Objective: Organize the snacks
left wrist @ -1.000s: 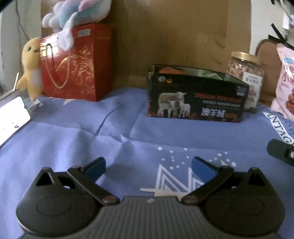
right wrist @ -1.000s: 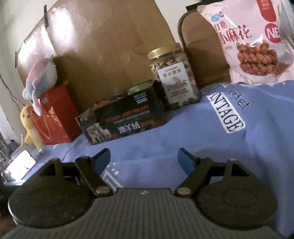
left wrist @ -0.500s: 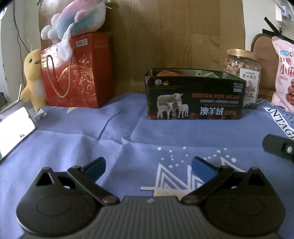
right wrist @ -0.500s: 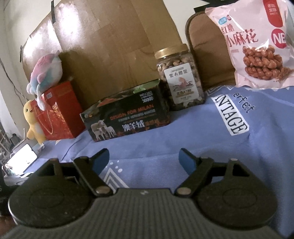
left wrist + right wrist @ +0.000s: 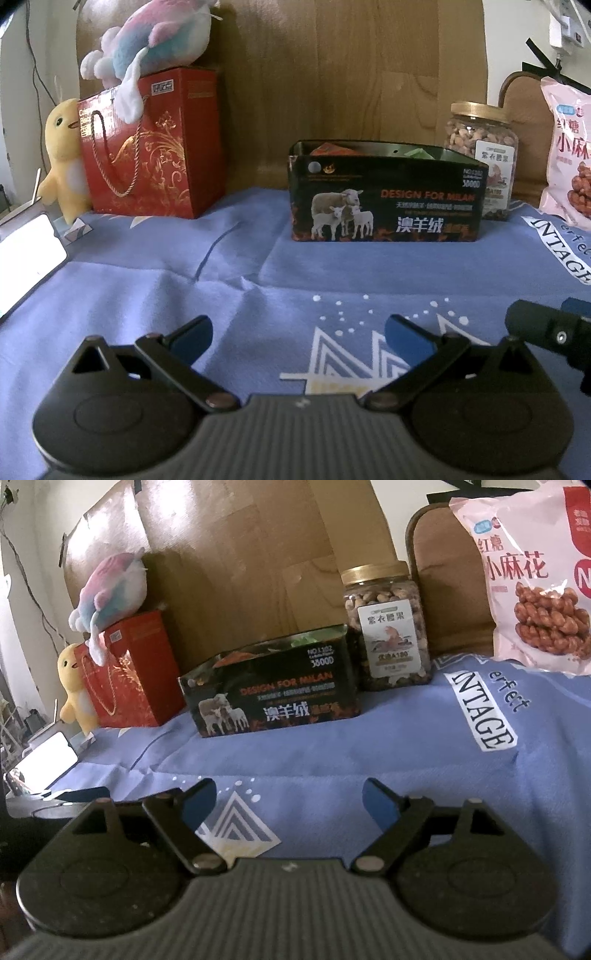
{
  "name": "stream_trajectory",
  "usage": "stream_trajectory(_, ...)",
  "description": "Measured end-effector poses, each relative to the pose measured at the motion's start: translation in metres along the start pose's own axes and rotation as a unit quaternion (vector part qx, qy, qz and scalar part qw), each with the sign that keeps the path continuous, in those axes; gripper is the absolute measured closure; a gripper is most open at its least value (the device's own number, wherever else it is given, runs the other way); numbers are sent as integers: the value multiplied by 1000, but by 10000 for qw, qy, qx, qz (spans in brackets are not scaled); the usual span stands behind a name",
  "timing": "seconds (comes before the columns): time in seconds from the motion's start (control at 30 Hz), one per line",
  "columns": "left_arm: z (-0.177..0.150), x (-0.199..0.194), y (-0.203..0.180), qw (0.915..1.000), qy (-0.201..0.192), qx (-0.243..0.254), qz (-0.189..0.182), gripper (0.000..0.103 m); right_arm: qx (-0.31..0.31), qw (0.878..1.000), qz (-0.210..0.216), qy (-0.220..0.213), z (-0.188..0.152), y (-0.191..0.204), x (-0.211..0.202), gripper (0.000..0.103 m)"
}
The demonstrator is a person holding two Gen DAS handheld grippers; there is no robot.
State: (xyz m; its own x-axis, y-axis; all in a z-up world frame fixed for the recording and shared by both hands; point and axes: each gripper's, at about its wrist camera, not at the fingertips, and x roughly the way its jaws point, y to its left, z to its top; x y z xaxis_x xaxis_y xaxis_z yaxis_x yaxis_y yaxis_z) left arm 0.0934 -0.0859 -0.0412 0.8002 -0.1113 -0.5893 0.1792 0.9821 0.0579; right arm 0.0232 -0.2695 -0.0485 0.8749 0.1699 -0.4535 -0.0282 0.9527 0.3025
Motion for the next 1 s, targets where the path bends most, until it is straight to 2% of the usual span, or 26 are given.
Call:
stream_trajectory(0.5,-1,-3,-1,9998,-78,55,-165,0,-100,9999,-13,-2,-1,3,-2,15)
stream_trajectory(1.0,-2,-3,0,9999,-5,44,-153,0,-104,9999,-18,-26,-1,3,-3,15)
